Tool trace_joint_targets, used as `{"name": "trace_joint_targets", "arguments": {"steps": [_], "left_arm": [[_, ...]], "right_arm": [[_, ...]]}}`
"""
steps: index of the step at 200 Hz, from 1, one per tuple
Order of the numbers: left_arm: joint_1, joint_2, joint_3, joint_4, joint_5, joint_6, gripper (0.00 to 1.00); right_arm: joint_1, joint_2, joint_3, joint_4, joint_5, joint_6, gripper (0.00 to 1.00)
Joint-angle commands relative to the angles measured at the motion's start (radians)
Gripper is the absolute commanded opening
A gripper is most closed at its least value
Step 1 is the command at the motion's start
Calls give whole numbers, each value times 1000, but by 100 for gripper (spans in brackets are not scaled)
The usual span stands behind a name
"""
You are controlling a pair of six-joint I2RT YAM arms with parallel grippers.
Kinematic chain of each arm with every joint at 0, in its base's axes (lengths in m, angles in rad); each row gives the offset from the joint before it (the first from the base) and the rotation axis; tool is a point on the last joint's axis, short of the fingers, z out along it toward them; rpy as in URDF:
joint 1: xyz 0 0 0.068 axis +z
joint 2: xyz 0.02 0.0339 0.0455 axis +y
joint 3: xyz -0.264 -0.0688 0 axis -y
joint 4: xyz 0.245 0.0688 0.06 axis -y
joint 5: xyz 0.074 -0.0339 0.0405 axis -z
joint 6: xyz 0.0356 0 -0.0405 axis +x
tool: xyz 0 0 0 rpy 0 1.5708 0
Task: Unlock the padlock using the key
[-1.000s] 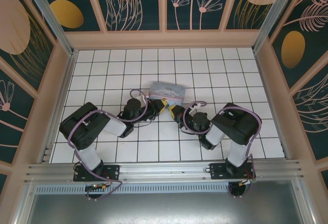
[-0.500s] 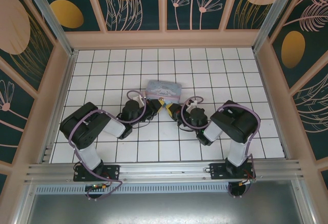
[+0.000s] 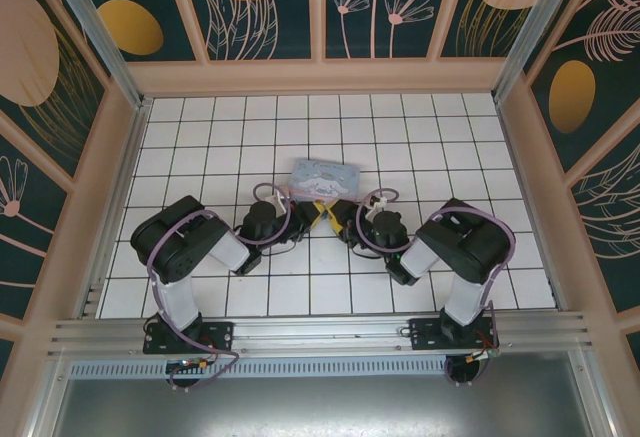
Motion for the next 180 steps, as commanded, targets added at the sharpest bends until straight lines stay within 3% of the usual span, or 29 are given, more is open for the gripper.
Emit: {"name": "trace_joint_targets", "arguments": {"steps": [1, 47, 103, 139, 180], "left_arm": [[-10, 17, -4, 33, 30, -3, 0], [-4, 0, 14, 3, 29, 15, 0], [0, -23, 48, -60, 43, 48, 0], [-1, -33, 55, -89, 54, 64, 0], [-1, -58, 57, -136, 66, 85, 0]], "right_arm": [[-8, -76, -15, 4, -1, -34, 55], [1, -196, -64, -236, -26, -110, 70], [15, -409, -58, -661, -22, -279, 71], [53, -549, 74, -1071, 133, -488, 67], [147, -515, 232, -1284, 387, -737, 57]]}}
